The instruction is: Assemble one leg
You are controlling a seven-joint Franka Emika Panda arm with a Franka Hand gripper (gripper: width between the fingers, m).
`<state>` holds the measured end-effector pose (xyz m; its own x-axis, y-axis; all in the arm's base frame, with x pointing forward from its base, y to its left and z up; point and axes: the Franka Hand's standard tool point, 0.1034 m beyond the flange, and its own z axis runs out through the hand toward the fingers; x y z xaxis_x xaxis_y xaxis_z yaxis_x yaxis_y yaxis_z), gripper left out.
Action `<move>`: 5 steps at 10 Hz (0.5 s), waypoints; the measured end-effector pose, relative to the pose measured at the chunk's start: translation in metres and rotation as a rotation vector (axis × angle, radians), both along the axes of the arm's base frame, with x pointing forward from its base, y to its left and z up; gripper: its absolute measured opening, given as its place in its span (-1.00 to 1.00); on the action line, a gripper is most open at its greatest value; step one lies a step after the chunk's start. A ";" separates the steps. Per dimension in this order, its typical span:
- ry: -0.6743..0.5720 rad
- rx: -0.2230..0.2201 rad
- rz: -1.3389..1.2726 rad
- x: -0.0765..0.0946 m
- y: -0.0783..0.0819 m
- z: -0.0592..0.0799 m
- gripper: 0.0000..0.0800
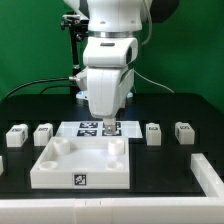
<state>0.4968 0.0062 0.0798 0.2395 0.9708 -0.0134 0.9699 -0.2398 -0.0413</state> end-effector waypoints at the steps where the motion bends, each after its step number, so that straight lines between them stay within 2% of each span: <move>1: -0.052 0.008 0.124 -0.006 -0.008 -0.006 0.62; 3: -0.084 0.010 0.228 -0.044 -0.028 -0.020 0.62; 5: -0.067 0.014 0.251 -0.059 -0.035 -0.028 0.62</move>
Offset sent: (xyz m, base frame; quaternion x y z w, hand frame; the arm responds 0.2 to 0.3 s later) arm -0.0393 -0.0117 -0.0079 -0.0302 0.0289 -0.1289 0.9908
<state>0.4381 -0.0292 0.0514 -0.0095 0.9999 0.0085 0.9997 0.0093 0.0229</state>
